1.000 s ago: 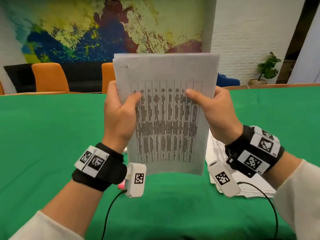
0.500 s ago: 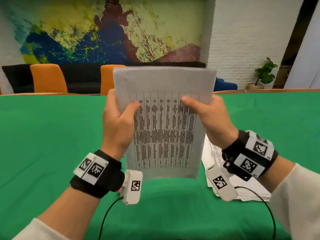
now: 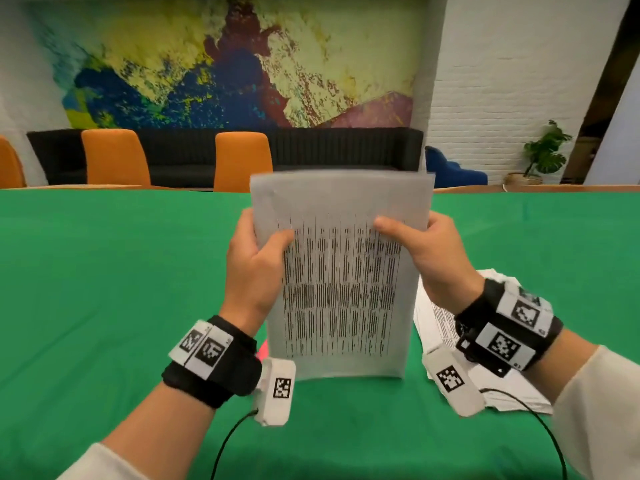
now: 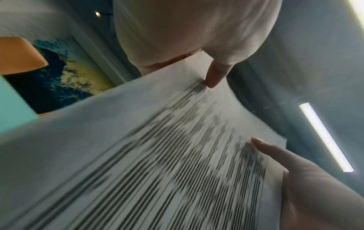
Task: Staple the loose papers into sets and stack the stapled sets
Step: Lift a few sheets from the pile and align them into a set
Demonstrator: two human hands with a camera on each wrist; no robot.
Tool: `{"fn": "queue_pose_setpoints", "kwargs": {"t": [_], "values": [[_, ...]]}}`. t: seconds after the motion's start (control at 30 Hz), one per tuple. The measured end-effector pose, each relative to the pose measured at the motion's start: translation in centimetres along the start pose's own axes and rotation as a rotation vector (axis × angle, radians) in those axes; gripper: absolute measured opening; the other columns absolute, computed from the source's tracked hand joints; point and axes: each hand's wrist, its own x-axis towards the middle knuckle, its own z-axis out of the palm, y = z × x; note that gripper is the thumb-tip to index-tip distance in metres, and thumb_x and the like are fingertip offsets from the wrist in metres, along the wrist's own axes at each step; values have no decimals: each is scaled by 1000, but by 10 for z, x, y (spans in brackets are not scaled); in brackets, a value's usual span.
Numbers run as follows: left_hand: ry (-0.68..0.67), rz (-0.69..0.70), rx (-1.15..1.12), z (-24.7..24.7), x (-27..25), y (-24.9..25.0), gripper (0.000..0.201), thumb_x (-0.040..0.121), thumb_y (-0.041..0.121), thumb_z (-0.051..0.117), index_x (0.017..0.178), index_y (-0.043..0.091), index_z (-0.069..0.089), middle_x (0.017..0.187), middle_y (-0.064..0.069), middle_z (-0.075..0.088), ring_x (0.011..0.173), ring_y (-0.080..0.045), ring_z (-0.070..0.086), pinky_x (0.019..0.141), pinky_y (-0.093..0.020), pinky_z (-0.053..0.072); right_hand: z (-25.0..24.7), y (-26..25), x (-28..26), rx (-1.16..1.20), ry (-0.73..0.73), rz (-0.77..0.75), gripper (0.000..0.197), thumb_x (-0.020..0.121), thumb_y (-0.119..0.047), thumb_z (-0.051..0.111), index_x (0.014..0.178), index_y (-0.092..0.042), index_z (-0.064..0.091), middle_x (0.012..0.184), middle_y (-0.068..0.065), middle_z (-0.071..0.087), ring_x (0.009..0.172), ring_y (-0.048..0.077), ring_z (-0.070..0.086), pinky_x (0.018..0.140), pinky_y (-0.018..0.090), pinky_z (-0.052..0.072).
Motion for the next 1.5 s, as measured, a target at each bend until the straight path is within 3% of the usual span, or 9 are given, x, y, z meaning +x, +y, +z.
{"fn": "queue_pose_setpoints", "kwargs": {"t": [0.13,0.3,0.43,0.6,0.7,0.87,1.1,1.3,1.5], "values": [[-44,-82,0,0,-14,-13,29,90,17,60,118,21,66,113,0,78,106,-23,75,94,-55,59,1,24,-8,-23,8,61,24,91,-16,76,114,-9,75,109,8,79,102,29,76,95,55,59],[-52,-44,-46,3,0,2,29,95,11,57,121,19,65,116,-3,77,108,-25,74,94,-52,59,-2,12,1,28,27,46,18,92,-13,75,110,-10,74,106,10,79,99,28,77,85,44,63],[-64,-142,-40,3,-19,-17,27,101,6,56,125,15,63,116,-3,77,108,-25,74,95,-53,59,0,33,-11,53,48,99,22,90,-13,77,112,-10,74,105,8,80,99,26,77,83,39,63],[-61,-174,-79,7,-26,-24,27,101,-1,53,123,9,64,115,-7,77,107,-27,74,88,-42,62,2,37,-16,100,76,76,20,90,-11,76,109,-14,74,105,5,80,97,23,77,79,34,64],[-57,-143,-91,4,-18,-22,29,101,-3,53,126,7,64,117,-7,77,108,-26,74,90,-42,61,-3,28,-13,103,78,45,23,88,-11,77,111,-13,76,109,6,80,101,24,77,86,38,63],[-57,-182,21,0,-32,-40,29,100,2,58,121,19,67,116,2,77,109,-19,73,98,-49,58,-7,38,-24,20,22,85,23,86,-16,80,109,-12,76,106,7,80,99,25,77,91,43,61],[-59,-210,-16,4,-30,-42,25,102,5,56,123,14,67,116,0,77,108,-21,74,91,-44,59,-9,37,-24,45,8,51,24,90,-11,76,114,-9,74,105,9,80,95,26,78,79,36,64],[-89,-321,-61,1,-47,-53,22,103,7,55,120,14,68,113,-3,78,107,-30,73,89,-48,59,-9,49,-32,47,26,88,36,79,-23,81,111,-7,75,108,11,79,102,32,76,93,52,60],[-92,-124,-67,-5,-12,-20,28,100,3,59,128,5,60,116,-5,77,105,-23,75,86,-34,61,-10,28,-24,50,5,18,35,76,-24,80,109,-13,75,106,6,80,98,26,77,85,40,63]]}}
